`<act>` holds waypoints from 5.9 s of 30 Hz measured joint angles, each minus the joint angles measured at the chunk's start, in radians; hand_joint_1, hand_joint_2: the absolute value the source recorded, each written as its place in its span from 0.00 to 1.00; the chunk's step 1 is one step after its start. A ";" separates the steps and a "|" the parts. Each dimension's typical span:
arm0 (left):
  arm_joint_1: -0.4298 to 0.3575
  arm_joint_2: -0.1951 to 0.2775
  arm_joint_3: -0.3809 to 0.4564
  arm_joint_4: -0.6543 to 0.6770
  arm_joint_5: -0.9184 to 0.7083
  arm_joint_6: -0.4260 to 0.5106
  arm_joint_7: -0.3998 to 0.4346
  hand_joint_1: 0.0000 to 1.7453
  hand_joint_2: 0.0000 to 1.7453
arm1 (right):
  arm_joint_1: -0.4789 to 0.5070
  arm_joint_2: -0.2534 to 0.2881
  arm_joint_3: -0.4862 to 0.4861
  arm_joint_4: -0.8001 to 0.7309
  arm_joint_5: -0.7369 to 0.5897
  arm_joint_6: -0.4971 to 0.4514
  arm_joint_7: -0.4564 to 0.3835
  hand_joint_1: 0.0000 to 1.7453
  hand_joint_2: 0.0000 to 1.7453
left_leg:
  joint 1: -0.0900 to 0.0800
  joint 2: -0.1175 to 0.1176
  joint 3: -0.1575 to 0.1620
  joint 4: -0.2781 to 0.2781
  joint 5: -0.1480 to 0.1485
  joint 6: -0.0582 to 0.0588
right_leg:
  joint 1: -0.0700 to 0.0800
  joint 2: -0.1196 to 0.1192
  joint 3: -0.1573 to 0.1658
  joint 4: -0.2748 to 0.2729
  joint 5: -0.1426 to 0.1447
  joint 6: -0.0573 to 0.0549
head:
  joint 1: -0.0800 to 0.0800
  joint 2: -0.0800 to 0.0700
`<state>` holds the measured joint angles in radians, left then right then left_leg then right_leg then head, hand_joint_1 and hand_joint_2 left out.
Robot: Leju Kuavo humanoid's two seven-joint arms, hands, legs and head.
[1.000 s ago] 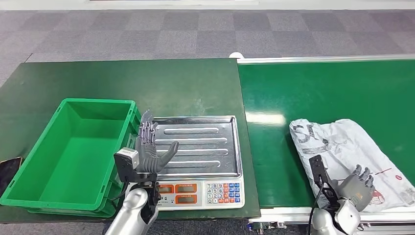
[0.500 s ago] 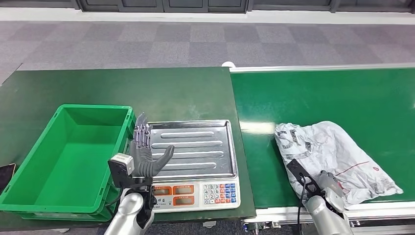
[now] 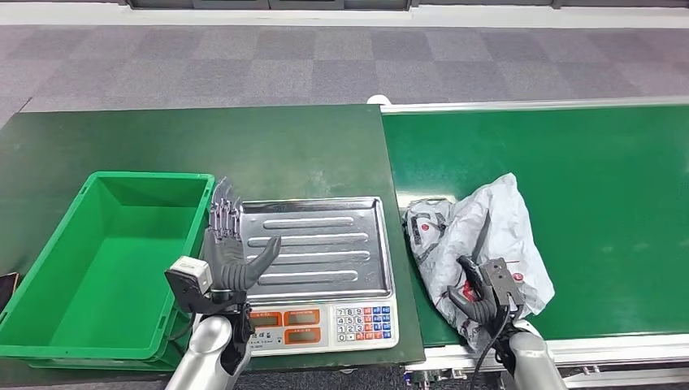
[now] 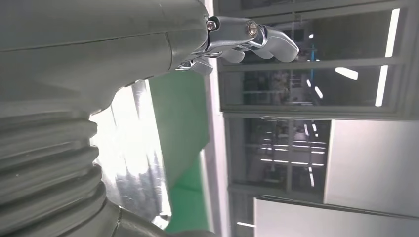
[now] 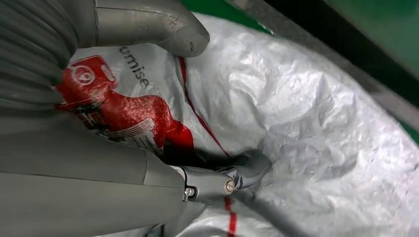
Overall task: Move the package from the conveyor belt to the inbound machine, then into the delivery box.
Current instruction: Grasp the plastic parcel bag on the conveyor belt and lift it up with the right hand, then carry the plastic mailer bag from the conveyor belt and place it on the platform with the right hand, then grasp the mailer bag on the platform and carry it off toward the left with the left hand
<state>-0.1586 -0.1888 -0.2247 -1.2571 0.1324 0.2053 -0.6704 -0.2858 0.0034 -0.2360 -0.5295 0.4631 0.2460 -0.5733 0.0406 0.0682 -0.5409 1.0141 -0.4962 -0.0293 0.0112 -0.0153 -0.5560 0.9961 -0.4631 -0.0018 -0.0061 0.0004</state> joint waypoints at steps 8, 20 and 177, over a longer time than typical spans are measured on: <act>0.053 0.014 0.011 -0.041 -0.019 0.013 0.024 0.00 1.00 | 0.028 0.055 0.083 -0.106 -0.006 -0.255 0.184 1.00 1.00 | -0.002 -0.011 0.007 -0.001 0.001 -0.001 | 0.000 -0.008 0.003 0.001 -0.005 0.001 | 0.000 0.000; 0.075 0.023 0.013 -0.066 -0.031 0.024 0.039 0.00 1.00 | 0.090 0.075 0.146 -0.238 0.043 -0.500 0.275 1.00 1.00 | -0.005 -0.022 0.001 -0.002 0.002 -0.001 | -0.002 -0.019 -0.001 0.003 -0.007 0.002 | 0.000 0.000; -0.695 0.449 -0.595 0.037 -1.006 -0.415 0.258 1.00 1.00 | 0.126 -0.022 0.483 -0.964 -0.653 -0.068 0.136 0.00 1.00 | -0.018 -0.027 -0.020 -0.001 0.015 -0.001 | -0.013 -0.023 -0.022 0.015 -0.001 0.003 | 0.000 0.000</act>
<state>-0.8531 0.2604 -0.8192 -1.2198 -0.8732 -0.2094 -0.4123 -0.1597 -0.0183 0.2471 -1.4935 -0.1904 0.1778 -0.4368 0.0223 0.0415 -0.5610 1.0127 -0.4807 -0.0303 -0.0017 -0.0379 -0.5782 1.0114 -0.4642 0.0008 -0.0061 0.0004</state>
